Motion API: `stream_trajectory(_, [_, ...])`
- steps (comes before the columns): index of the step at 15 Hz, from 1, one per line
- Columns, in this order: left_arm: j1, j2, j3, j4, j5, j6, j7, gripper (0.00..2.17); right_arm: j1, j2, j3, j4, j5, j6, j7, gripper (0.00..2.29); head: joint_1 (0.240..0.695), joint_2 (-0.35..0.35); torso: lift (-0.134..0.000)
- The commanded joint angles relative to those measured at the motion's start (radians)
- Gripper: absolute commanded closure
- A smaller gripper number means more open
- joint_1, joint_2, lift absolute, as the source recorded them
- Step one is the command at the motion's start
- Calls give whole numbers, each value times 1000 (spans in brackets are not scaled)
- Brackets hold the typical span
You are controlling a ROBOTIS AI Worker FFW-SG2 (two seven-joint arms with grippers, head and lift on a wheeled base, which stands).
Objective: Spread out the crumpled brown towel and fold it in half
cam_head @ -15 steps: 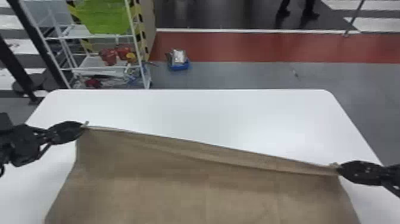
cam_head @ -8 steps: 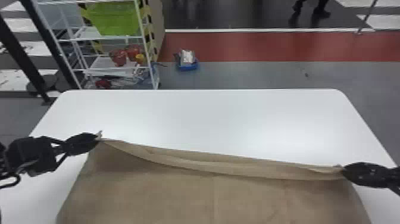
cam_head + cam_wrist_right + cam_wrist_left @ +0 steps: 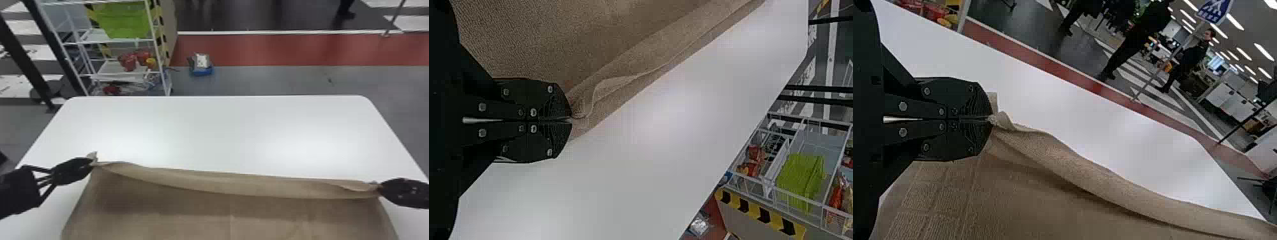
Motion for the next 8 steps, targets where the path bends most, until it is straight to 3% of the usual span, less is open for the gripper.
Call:
stream_trajectory(1, [44, -14, 6, -6, -4, -68, 15, 1551, 17, 0, 37, 43, 47, -62, 3, 1531, 695, 39, -123])
stream_trajectory(4, [47, -17, 0, 3, -35, -93, 27, 1551, 20, 3, 60, 54, 56, -84, 3, 1531, 695, 35, -123])
stream_trajectory(8, [74, -19, 40, -6, -6, -206, 30, 1551, 73, 2, 8, -17, 22, -105, 3, 1531, 695, 39, -123])
